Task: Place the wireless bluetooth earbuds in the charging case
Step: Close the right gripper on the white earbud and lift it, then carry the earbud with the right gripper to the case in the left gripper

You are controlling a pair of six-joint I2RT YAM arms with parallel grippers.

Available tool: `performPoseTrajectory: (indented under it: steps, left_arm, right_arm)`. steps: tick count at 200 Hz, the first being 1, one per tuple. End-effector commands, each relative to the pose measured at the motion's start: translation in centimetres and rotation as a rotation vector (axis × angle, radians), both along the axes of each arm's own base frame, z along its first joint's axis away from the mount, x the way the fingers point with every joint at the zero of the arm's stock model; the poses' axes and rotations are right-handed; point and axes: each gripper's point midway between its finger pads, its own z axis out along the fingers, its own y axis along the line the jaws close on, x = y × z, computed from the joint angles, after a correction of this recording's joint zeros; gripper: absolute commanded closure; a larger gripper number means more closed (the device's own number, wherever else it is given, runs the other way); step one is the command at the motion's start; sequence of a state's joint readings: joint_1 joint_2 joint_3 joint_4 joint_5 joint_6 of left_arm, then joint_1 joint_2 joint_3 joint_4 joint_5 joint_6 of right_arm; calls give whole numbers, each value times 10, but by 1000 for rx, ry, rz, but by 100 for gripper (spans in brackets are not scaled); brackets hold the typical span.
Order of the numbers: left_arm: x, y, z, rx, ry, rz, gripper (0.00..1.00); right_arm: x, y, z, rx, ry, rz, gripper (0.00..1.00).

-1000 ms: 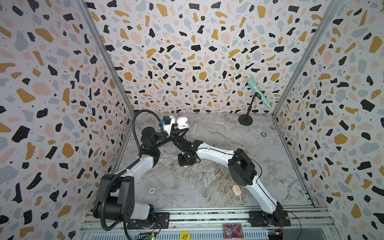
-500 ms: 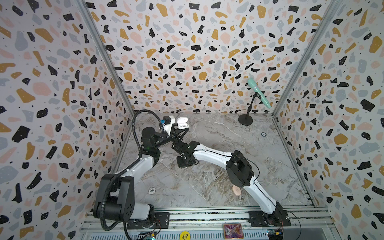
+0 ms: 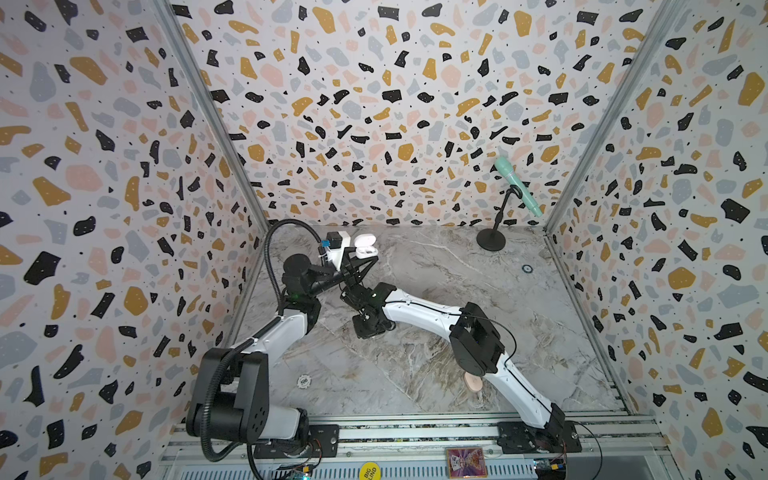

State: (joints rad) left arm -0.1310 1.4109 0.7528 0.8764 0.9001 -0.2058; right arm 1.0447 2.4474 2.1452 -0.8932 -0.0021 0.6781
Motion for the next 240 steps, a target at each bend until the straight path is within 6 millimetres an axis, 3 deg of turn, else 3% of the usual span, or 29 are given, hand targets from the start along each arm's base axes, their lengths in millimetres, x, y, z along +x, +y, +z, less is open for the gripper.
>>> performPoseTrajectory:
  steps: [1, 52, 101, 156, 199, 240]
  left_arm:
    - [-1, -1, 18, -13, -71, -15, 68]
    - [-1, -1, 18, -15, -68, -14, 68]
    - [-3, -1, 19, -29, -67, -17, 68]
    - [-7, -9, 14, -31, -54, -35, 67]
    - [-16, -27, 14, -33, -61, -54, 67]
    - [-29, -52, 15, -47, -82, -91, 67]
  right_arm:
    - [-5, -9, -4, -61, 3, 18, 76]
    - [-6, -9, 0, -65, -4, 25, 85]
    - [-7, -16, 22, -15, -50, 15, 86]
    - [-14, -43, 56, 92, -55, -26, 86]
    - [-16, -73, 102, 232, -73, -71, 86]
    - [-20, -106, 169, 429, -114, -102, 86]
